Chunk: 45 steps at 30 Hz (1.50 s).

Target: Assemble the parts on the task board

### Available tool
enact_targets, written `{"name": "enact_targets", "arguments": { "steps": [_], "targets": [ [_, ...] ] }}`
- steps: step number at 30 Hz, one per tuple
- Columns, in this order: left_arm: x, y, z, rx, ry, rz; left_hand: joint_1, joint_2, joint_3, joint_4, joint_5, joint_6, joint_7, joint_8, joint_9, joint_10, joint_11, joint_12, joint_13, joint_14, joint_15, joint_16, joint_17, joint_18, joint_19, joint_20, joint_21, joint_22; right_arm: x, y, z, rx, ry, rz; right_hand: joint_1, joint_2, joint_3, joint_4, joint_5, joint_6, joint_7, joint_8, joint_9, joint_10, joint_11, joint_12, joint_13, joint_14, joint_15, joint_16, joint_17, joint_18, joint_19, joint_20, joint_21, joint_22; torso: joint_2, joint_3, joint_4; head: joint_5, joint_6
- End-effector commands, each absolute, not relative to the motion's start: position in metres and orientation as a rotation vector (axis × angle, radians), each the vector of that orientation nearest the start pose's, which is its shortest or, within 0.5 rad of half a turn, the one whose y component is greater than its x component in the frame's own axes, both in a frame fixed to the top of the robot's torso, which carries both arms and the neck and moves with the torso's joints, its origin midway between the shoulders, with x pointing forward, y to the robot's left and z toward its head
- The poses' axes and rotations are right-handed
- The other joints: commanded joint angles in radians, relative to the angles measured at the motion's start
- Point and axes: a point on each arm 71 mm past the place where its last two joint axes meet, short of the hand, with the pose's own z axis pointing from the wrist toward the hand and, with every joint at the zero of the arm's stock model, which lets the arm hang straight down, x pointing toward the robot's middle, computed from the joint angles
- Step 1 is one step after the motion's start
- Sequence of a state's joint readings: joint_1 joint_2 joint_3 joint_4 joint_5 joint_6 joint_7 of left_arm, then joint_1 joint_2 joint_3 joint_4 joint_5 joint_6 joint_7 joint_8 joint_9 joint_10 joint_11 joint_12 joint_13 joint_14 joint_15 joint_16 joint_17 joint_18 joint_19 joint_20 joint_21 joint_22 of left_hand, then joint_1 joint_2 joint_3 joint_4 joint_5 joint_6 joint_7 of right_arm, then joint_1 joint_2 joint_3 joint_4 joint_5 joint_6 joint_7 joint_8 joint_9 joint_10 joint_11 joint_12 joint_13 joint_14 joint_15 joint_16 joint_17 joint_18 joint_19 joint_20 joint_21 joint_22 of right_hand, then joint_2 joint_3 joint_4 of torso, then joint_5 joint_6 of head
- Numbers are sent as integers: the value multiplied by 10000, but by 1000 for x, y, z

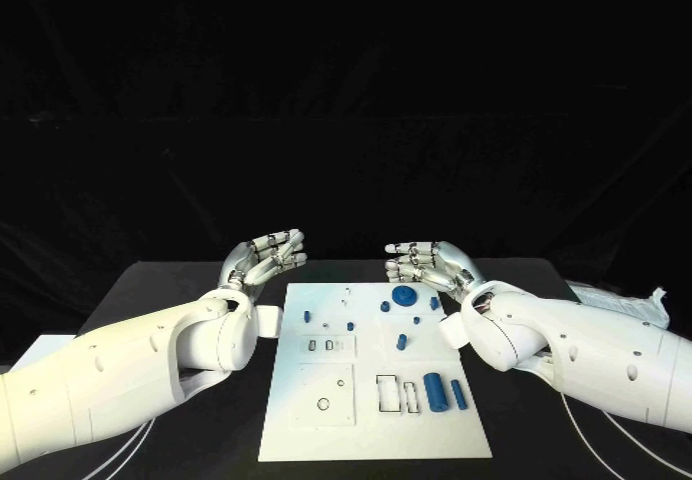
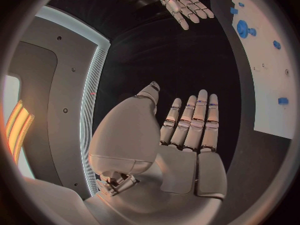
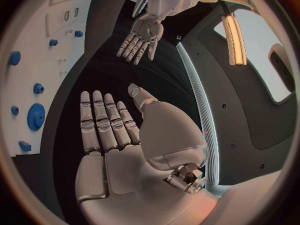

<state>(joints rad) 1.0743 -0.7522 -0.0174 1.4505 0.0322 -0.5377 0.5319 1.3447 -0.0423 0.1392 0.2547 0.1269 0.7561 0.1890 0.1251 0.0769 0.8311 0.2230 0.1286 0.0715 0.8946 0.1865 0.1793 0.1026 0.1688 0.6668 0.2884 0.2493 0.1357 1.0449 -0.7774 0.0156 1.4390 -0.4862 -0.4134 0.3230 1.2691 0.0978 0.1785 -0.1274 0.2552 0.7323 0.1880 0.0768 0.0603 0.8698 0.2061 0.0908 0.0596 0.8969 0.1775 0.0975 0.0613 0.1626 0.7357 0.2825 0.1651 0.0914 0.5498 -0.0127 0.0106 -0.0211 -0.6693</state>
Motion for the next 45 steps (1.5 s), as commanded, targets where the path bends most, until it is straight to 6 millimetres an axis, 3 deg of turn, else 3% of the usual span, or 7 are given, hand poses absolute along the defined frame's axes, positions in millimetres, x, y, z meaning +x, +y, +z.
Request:
{"name": "enact_targets", "arguments": {
  "steps": [1, 6, 12, 26, 28, 42, 45],
  "targets": [
    [481, 200, -224, -11988, 12411, -14679, 59, 86, -53, -138, -22, 718, 659, 84, -5, 515, -134, 37, -56, 519, -158, 73, -7, 142, 622, -46, 325, 100, 479, -197, -224, 5165, 15194, 12352, 225, -156, 509, -196, -208, 1694, 474, 40, 57, 1315, -217, -20, 23, 1420, -268, 66, 28, 235, 861, -110, 321, 25, 183, -5, 45, -60, 48],
    [473, 202, -220, -12077, 12625, -15146, 193, 202, -194, -346, -34, 1357, 479, 123, -54, 1236, -345, 61, -59, 1429, -439, 222, 91, 166, 1694, -323, 833, 248, 481, -202, -215, 3941, 15011, 11739, 560, -422, 1108, -605, -272, 2091, 383, -24, 63, 1738, -342, -150, 13, 1948, -430, 38, 47, 233, 1232, -303, 499, 32, 392, 25, 77, -113, 149],
    [459, 202, -213, -12131, 12953, -15776, 364, 257, -399, -596, -36, 1762, 356, 15, -102, 1785, -504, -32, -55, 2039, -624, 167, 249, 159, 2312, -526, 1002, 243, 483, -210, -203, 2243, 14914, 10495, 532, -826, 1720, -846, -392, 2662, 223, -50, 85, 2503, -565, -222, 32, 2919, -750, 96, 132, 225, 1869, -630, 972, 183, 707, 14, 153, -231, 215],
    [428, 202, -196, -12490, 13562, -16760, 456, 314, -484, -742, -31, 1976, 311, -59, -105, 2087, -573, -101, -40, 2327, -708, 110, 382, 154, 2548, -614, 1035, 215, 491, -209, -188, -1439, 16001, 6651, 494, -1201, 1215, -633, -666, 3216, -158, -111, 73, 3240, -1051, -291, 27, 5927, -1611, 1263, 979, 194, 3743, -1705, 3602, 1623, 1433, -31, 283, -439, 498],
    [425, 200, -193, -12485, 13602, -16903, 458, 314, -485, -744, -31, 1976, 311, -61, -105, 2088, -573, -103, -41, 2326, -708, 108, 383, 154, 2549, -614, 1035, 214, 492, -207, -187, -1807, 16063, 6252, 470, -1260, 1234, -481, -658, 3286, -236, -123, 66, 3279, -1061, -296, 25, 6086, -1665, 2077, 1509, 126, 3643, -1896, 4390, 2146, 1525, -35, 299, -454, 555],
    [414, 192, -179, -12371, 13786, -17427, 497, 294, -509, -804, -31, 1970, 332, -107, -113, 2087, -560, -155, -49, 2312, -700, 52, 399, 145, 2558, -618, 1018, 198, 499, -197, -182, -2910, 16404, 5083, 374, -1638, 1670, 163, -962, 3099, -358, -130, 66, 2790, -1105, -293, 23, 6091, -1710, 5799, 3655, 193, 3484, -1848, 6671, 3623, 1934, -47, 380, -555, 716],
    [414, 192, -179, -12368, 13805, -17447, 500, 289, -516, -813, -31, 1967, 338, -116, -114, 2085, -555, -166, -50, 2310, -697, 41, 402, 143, 2559, -618, 1014, 194, 500, -196, -183, -3099, 16544, 4888, 375, -1728, 1709, 296, -1021, 3072, -361, -133, 66, 2742, -1124, -290, 24, 6117, -1682, 7073, 4891, 138, 3622, -1833, 7264, 4243, 1988, -64, 396, -564, 729]
  ]
}}
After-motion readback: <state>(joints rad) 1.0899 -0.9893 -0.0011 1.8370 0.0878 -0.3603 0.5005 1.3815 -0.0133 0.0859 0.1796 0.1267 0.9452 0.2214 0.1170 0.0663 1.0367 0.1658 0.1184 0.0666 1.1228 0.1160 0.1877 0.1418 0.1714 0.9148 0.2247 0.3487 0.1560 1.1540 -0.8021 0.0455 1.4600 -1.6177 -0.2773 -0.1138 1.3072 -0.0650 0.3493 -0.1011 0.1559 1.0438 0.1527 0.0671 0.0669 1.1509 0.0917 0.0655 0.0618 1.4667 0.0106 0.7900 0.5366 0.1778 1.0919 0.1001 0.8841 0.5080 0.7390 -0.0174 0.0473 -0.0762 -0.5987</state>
